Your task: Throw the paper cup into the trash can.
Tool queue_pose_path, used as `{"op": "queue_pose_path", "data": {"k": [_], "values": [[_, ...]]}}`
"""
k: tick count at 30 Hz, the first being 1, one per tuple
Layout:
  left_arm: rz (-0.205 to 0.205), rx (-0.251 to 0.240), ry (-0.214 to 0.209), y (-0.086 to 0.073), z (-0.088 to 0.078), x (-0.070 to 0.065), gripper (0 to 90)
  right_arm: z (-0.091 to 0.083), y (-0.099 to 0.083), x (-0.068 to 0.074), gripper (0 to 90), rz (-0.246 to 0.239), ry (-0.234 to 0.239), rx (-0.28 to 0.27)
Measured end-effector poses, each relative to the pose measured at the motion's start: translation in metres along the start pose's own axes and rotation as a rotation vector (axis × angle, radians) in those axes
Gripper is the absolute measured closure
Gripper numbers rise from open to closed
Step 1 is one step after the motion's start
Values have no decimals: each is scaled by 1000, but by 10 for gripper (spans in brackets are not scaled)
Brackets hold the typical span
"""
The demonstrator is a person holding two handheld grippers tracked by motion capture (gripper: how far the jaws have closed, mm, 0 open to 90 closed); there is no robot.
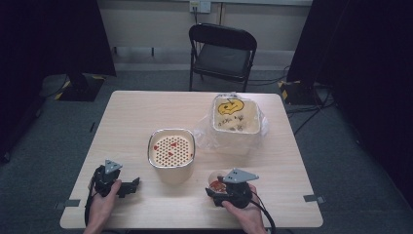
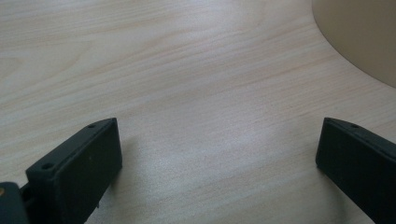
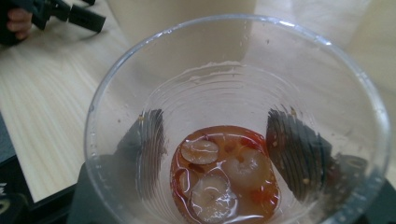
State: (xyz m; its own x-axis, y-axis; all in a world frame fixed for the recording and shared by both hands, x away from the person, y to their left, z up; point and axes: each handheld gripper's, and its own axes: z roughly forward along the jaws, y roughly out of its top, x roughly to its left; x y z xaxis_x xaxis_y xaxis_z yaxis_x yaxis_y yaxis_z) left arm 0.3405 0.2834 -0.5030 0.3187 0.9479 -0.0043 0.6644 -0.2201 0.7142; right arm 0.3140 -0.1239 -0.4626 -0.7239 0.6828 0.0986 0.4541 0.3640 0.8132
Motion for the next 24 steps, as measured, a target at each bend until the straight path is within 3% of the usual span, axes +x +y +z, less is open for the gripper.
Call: {"op": "queue_pose_path", "data": {"k": [11, 24], "values": [[0, 0, -1, 0, 0, 0, 0, -11, 29, -9, 394, 11, -32, -100], [1, 0, -1, 0, 0, 0, 0, -21, 80, -12, 407, -38, -62, -214]]}}
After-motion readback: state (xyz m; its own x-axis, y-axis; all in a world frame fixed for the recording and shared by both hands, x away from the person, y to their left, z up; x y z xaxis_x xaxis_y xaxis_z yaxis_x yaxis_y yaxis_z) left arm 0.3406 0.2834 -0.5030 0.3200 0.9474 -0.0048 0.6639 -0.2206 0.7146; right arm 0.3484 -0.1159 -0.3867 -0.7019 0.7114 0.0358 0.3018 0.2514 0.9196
